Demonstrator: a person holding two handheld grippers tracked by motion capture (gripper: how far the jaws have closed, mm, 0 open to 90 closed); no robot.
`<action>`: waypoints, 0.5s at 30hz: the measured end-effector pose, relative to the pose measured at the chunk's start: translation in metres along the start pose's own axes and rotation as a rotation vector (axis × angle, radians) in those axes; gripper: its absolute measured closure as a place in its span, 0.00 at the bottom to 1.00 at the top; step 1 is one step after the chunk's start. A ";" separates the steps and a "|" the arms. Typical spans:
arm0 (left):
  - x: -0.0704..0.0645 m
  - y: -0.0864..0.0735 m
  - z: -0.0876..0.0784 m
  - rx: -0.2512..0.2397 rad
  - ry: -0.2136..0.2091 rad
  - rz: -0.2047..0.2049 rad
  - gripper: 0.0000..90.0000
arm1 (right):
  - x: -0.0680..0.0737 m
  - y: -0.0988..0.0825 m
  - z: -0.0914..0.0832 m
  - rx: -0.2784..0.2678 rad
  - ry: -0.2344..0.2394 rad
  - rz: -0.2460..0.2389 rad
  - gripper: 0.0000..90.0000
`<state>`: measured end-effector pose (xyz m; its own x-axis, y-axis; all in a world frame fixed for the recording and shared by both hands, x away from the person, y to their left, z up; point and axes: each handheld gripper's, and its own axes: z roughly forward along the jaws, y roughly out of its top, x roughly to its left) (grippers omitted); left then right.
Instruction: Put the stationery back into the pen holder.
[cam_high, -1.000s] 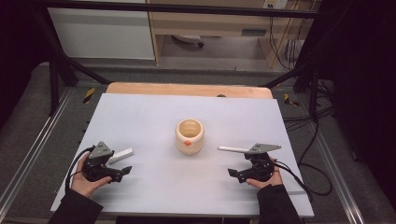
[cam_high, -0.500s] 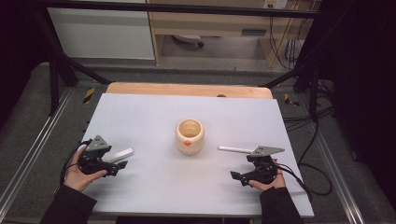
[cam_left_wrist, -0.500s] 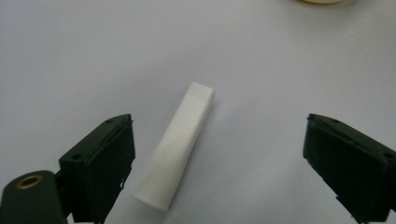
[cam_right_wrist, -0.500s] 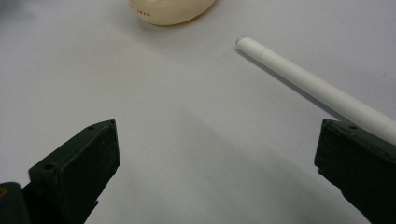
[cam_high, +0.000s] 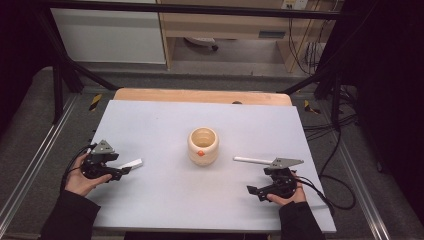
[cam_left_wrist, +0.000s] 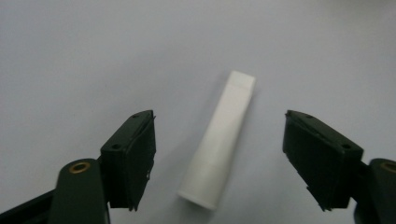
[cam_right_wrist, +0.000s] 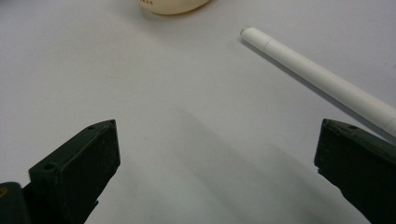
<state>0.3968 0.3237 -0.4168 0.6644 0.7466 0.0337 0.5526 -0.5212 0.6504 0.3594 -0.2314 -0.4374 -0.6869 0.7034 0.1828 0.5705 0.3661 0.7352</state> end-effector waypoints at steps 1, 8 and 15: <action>0.001 -0.002 0.000 0.006 -0.002 0.004 0.33 | 0.000 0.000 0.000 0.001 0.000 -0.005 0.01; 0.005 -0.010 0.001 0.051 -0.017 0.028 0.45 | 0.000 0.000 0.001 0.008 0.003 -0.007 0.01; 0.005 -0.011 0.008 0.092 -0.036 0.057 0.57 | -0.001 0.000 0.002 0.017 0.008 -0.012 0.01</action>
<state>0.3985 0.3299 -0.4296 0.7131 0.6999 0.0402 0.5562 -0.5997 0.5753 0.3605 -0.2308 -0.4389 -0.6972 0.6941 0.1794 0.5700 0.3849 0.7259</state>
